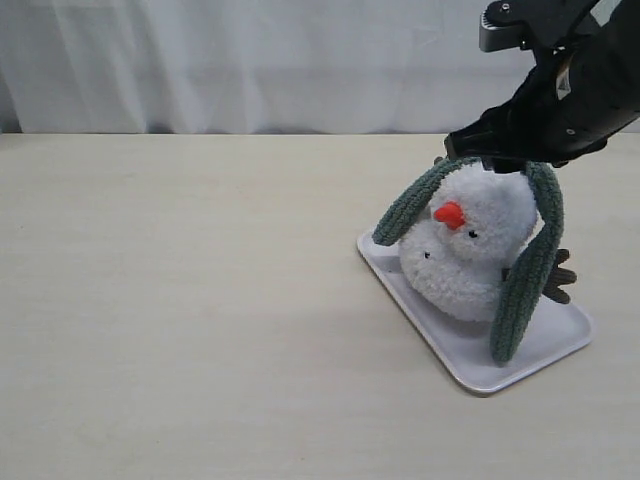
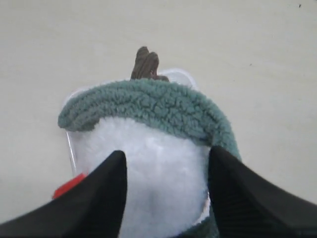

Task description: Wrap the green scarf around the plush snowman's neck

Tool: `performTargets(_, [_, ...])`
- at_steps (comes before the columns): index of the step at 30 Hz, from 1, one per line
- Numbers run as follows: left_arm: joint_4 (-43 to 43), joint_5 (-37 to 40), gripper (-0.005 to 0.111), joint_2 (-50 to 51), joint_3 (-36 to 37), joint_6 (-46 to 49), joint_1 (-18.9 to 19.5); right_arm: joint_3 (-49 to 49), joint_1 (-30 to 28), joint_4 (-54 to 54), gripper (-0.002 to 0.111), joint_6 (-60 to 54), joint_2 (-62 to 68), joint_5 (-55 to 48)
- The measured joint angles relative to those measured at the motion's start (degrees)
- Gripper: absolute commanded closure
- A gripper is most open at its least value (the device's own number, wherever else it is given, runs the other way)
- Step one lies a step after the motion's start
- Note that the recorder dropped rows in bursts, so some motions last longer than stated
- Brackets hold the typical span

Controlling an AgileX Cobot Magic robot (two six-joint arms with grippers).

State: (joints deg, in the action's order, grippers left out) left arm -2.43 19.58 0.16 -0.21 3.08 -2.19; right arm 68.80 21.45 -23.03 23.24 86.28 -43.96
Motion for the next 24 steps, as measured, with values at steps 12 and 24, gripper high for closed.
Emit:
performTargets(12, [0.0,0.0,0.107,0.0,0.0,0.0,0.0,8.6,0.0,-5.3,0.104,-0.5,9.3,-5.4])
performTargets(24, [0.0,0.0,0.107,0.0,0.0,0.0,0.0,8.7,0.0,-11.3,0.104,-0.7,15.4,0.9])
